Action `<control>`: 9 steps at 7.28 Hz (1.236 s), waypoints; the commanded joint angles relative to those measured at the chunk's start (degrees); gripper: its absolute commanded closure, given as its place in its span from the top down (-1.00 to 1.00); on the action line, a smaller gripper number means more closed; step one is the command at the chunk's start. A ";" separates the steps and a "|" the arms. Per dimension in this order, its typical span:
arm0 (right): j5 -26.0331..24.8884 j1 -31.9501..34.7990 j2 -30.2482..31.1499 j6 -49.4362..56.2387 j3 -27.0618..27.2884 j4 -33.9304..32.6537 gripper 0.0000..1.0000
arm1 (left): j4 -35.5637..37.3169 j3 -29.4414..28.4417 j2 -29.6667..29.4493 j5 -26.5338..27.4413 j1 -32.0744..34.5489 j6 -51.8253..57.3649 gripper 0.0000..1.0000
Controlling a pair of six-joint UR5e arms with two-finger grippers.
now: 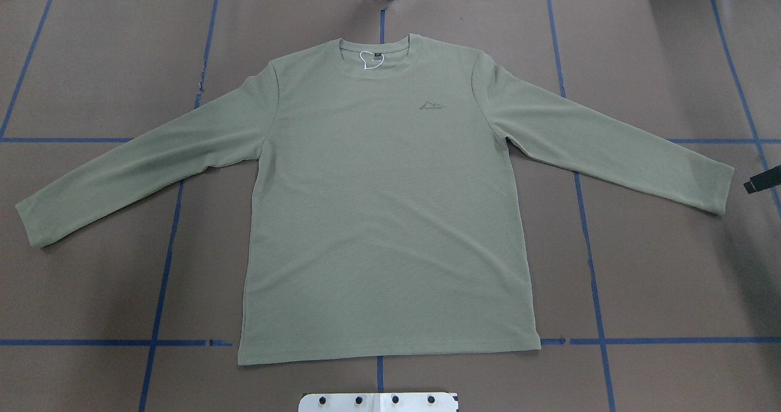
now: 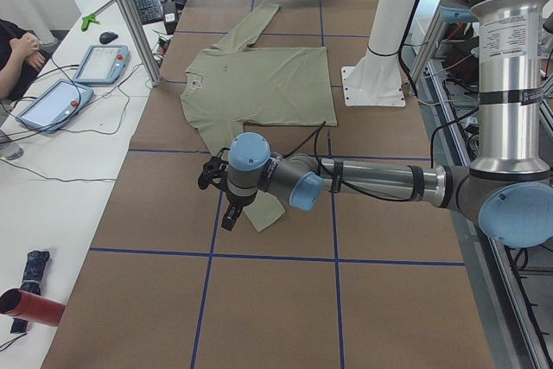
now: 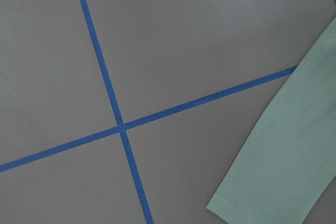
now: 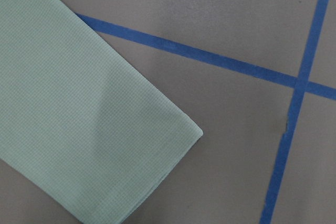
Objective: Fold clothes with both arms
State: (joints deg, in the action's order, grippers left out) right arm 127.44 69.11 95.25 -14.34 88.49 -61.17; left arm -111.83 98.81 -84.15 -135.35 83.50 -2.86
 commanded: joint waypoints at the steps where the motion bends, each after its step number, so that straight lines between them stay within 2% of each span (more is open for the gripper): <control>1: 0.09 -1.52 -0.50 -0.16 -1.12 2.09 1.00 | -0.32 -0.02 0.04 0.00 0.00 -0.05 0.99; 5: 0.00 -3.28 -0.59 -0.17 -2.09 2.46 1.00 | -0.32 -0.02 0.04 0.00 0.00 -0.13 0.99; 9: 0.00 -3.90 -5.16 -0.08 -7.79 2.55 1.00 | -0.32 -0.02 -0.05 -0.09 0.00 -0.31 0.99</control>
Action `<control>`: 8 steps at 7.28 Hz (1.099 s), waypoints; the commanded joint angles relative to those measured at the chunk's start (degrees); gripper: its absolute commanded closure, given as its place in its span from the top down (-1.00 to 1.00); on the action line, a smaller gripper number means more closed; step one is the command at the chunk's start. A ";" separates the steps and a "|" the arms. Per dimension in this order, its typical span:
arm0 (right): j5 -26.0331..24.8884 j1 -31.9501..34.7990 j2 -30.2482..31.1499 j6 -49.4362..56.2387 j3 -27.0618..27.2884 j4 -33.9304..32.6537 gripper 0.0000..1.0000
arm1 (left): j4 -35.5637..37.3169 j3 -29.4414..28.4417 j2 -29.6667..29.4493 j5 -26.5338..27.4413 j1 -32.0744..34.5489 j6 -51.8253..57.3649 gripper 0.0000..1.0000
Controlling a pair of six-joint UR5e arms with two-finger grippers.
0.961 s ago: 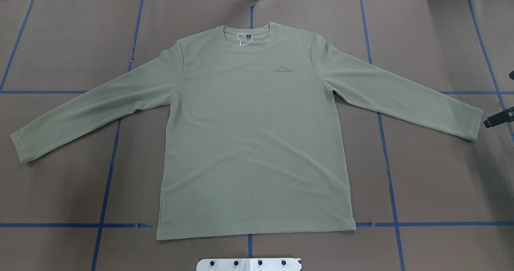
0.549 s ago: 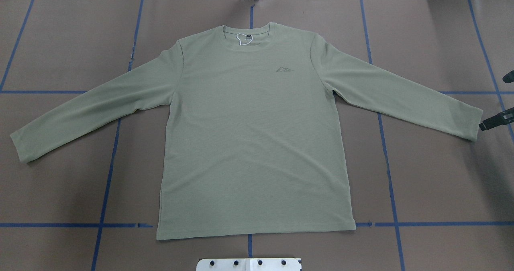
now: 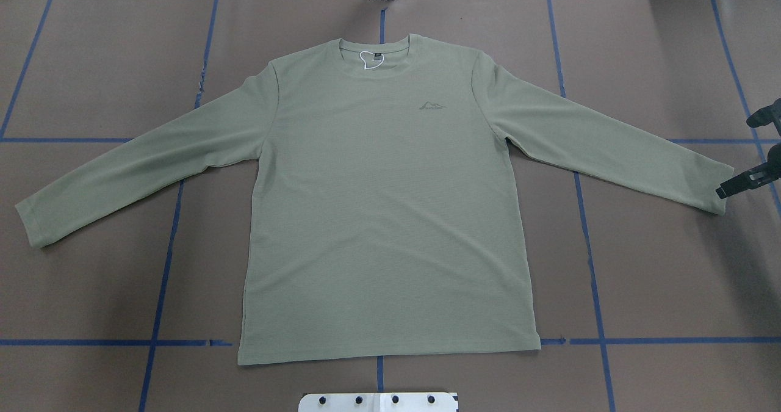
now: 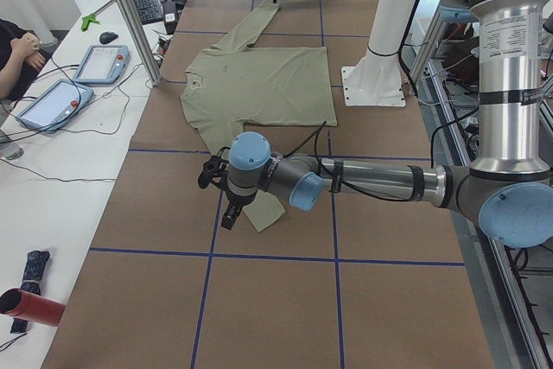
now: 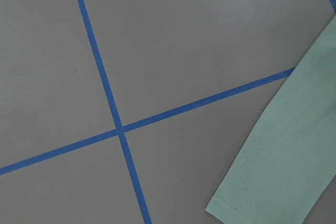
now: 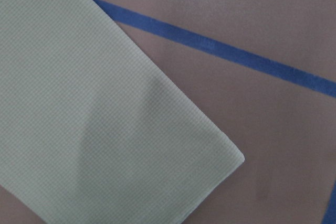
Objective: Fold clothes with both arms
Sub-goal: 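Lower the right gripper onto the sleeve cuff nearest it and grasp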
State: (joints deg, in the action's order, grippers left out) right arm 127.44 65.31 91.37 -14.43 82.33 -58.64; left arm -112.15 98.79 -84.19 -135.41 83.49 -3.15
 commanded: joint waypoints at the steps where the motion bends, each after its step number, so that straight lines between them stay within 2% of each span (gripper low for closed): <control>1: 0.09 -0.18 -1.29 -0.08 -1.74 0.01 1.00 | 0.00 0.00 -0.10 0.06 -0.08 -0.02 0.99; 6: 0.35 -0.53 -1.29 0.10 -3.76 0.01 1.00 | 0.00 0.00 -0.45 0.06 0.01 -0.02 0.99; 7: 0.61 -0.53 -1.29 -0.07 -3.50 0.01 0.87 | 0.00 0.00 -0.45 0.06 0.01 -0.02 0.99; 8: 3.31 -0.53 -1.64 -0.16 -3.50 0.01 0.38 | 0.00 0.00 -0.45 0.06 0.01 -0.02 0.99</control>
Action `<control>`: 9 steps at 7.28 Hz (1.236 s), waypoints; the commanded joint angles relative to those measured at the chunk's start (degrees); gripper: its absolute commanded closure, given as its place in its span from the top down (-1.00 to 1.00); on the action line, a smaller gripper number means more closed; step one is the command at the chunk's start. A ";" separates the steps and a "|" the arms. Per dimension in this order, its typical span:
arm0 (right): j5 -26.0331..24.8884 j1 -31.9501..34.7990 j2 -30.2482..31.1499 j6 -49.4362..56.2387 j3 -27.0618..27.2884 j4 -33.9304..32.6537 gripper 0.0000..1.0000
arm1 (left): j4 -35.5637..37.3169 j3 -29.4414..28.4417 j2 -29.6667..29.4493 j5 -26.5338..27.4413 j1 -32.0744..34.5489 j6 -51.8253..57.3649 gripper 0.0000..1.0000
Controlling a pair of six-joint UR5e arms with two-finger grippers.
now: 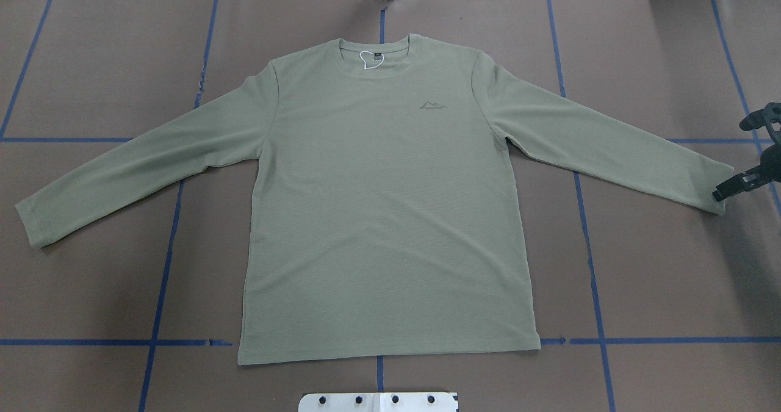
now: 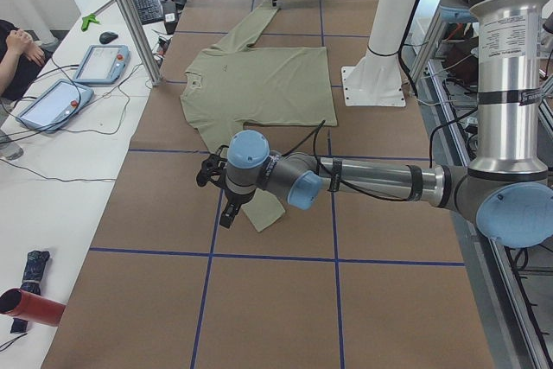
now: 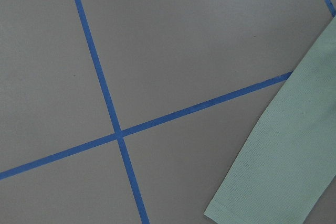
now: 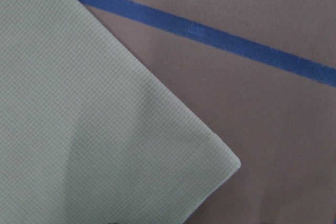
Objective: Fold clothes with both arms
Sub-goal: 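Lower the right gripper onto the sleeve cuff nearest it and grasp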
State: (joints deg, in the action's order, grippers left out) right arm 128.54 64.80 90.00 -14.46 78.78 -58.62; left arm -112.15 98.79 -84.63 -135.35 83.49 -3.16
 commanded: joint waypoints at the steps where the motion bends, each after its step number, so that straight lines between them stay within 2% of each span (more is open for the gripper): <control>1: 3.64 -0.03 -0.35 -0.13 0.49 -0.09 -0.03 | 0.00 -0.09 -0.01 0.00 0.01 0.00 0.99; 2: 3.65 -0.03 -0.35 -0.13 0.41 0.00 -0.23 | 0.00 -0.09 -0.01 0.00 0.01 0.00 0.99; 5: 3.74 -0.03 -0.35 0.31 0.15 0.00 -0.15 | 0.00 0.00 -0.09 -0.08 0.01 0.00 0.99; 6: 3.74 -0.03 -0.35 0.22 0.15 0.00 -0.20 | 0.00 0.00 -0.09 -0.09 0.01 0.00 0.99; 7: 3.91 -0.03 -0.70 0.14 0.58 0.00 -0.48 | 0.00 0.00 -0.09 -0.09 0.01 0.00 0.99; 8: 4.00 0.06 -0.96 -0.04 1.11 0.00 -0.87 | 0.00 -0.09 -0.09 -0.09 0.01 0.00 0.99; 9: 3.92 0.15 -1.14 -0.04 1.98 -0.09 -1.00 | 0.00 -0.09 -0.09 -0.09 -0.08 0.00 0.99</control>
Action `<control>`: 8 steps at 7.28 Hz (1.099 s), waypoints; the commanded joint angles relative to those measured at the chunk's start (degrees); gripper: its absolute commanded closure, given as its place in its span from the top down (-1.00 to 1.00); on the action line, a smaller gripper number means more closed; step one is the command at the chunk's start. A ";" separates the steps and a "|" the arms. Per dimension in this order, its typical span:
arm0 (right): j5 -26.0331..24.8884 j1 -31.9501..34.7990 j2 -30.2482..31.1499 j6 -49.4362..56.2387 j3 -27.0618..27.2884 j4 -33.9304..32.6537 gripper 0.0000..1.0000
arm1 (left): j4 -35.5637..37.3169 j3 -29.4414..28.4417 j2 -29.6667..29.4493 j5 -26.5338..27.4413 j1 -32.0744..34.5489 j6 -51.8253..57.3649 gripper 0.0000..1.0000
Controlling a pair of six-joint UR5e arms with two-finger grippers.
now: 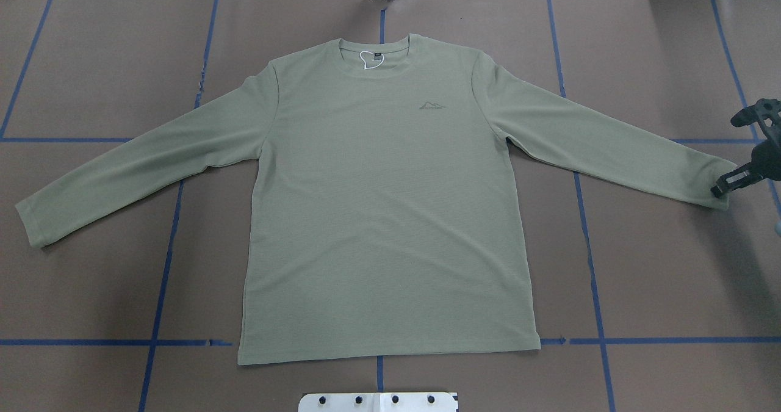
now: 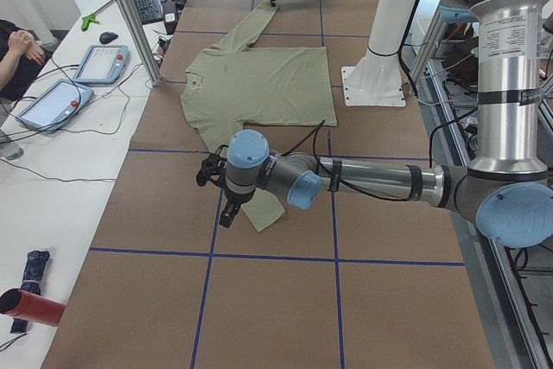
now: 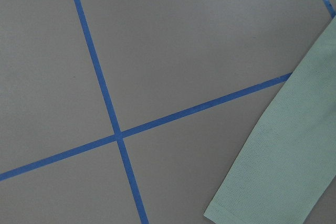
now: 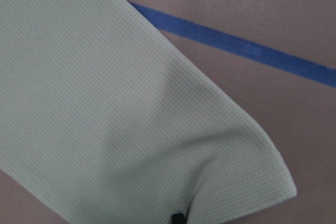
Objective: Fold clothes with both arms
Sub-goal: 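Lower the right gripper onto the sleeve cuff nearest it and grasp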
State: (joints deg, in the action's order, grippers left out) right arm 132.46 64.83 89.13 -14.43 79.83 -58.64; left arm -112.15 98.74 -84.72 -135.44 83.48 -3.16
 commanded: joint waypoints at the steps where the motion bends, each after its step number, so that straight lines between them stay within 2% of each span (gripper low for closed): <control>1: -0.01 0.21 -0.10 -0.07 2.25 -0.42 -1.00 | 0.00 -0.04 0.00 0.00 0.01 0.00 0.99; 2: 0.08 0.56 0.34 -0.07 3.65 -0.07 -1.00 | 0.00 0.05 0.00 0.00 0.01 0.00 0.99; 3: 0.69 0.73 0.95 -0.25 7.23 -0.50 -1.00 | 0.00 0.05 0.00 0.00 0.01 0.00 0.99; 4: 3.57 0.73 0.43 -2.69 9.53 -0.51 -1.00 | 0.00 0.05 0.00 0.00 0.01 0.00 0.99; 5: 4.21 0.39 -0.53 -9.15 12.69 -0.77 -1.00 | 0.00 -0.04 0.00 0.00 0.01 0.00 0.99; 8: 5.80 -5.39 -11.84 -23.77 12.99 -0.95 -1.00 | 0.00 -0.04 0.00 0.00 0.01 -0.18 0.99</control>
State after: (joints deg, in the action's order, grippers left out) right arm 137.87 62.42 81.97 -32.86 92.89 -59.54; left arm -112.15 98.71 -84.73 -135.44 83.50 -3.32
